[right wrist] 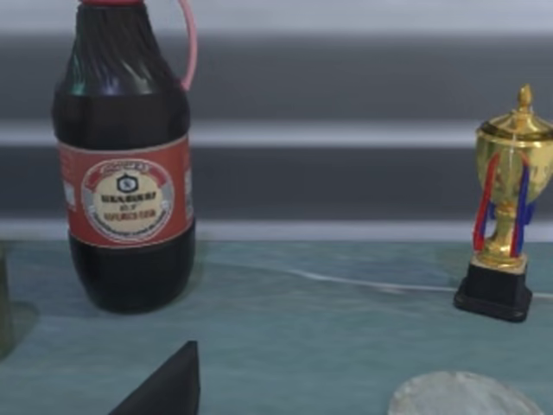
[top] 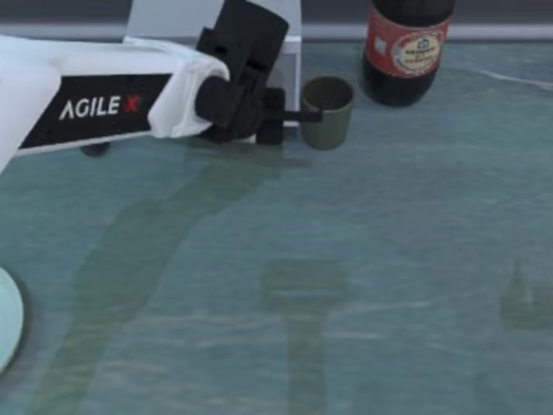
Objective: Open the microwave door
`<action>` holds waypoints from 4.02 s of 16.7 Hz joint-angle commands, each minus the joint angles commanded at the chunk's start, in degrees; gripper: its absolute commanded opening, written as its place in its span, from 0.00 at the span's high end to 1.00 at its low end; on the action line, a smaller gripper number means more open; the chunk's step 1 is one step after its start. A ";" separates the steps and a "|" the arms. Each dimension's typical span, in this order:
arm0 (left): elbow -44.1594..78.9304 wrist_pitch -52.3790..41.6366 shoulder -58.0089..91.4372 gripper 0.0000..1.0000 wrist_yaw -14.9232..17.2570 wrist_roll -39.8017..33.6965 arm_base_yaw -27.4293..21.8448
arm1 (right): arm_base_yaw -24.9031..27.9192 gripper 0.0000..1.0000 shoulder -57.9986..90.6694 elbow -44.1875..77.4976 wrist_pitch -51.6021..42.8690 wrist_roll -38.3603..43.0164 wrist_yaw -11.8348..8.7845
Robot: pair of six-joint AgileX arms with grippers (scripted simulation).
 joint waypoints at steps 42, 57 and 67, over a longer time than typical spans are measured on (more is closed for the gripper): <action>-5.20 2.69 -3.06 1.00 3.52 4.74 1.16 | 0.00 0.00 0.00 0.00 0.00 0.00 0.00; -5.20 2.69 -3.06 1.00 3.52 4.74 1.16 | 0.00 0.00 0.00 0.00 0.00 0.00 0.00; -7.72 4.08 -4.90 1.00 5.88 7.43 1.79 | 0.00 0.00 0.00 0.00 0.00 0.00 0.00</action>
